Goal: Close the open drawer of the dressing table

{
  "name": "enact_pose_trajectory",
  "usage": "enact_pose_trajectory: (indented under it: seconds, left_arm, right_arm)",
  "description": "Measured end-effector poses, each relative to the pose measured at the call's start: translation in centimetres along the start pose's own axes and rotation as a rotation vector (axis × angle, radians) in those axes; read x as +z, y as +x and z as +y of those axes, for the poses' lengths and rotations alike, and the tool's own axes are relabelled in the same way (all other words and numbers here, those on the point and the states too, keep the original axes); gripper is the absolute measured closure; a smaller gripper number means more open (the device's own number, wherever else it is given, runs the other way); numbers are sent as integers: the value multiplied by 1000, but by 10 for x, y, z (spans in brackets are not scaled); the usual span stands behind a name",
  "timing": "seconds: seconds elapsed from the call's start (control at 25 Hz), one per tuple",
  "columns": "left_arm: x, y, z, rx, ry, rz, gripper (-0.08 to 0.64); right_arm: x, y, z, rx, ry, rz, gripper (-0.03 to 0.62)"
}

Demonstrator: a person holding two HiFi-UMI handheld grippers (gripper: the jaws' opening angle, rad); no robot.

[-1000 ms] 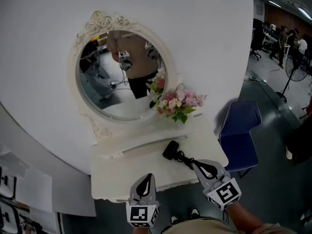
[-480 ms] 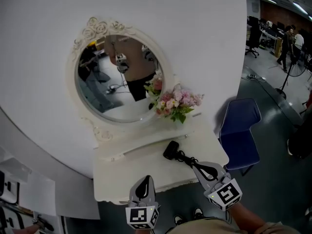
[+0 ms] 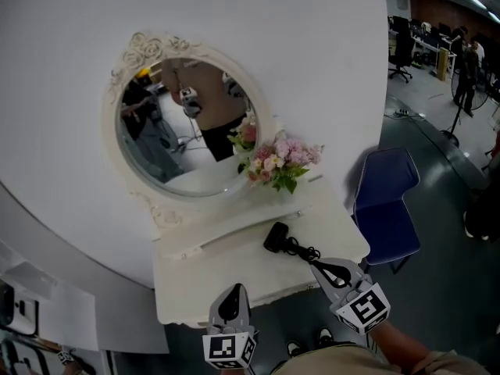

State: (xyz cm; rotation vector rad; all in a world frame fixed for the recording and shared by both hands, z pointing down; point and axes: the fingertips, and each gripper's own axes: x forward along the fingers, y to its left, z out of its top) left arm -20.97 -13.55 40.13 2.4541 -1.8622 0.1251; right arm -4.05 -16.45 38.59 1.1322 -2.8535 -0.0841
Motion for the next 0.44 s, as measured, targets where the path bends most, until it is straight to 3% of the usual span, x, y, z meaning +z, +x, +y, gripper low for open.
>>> enact_pose_trajectory:
  seconds: [0.44]
  left_arm:
    - [-6, 8, -5, -20, -11, 7, 543]
  right_arm:
    - [-10, 1, -3, 9, 3, 26, 589]
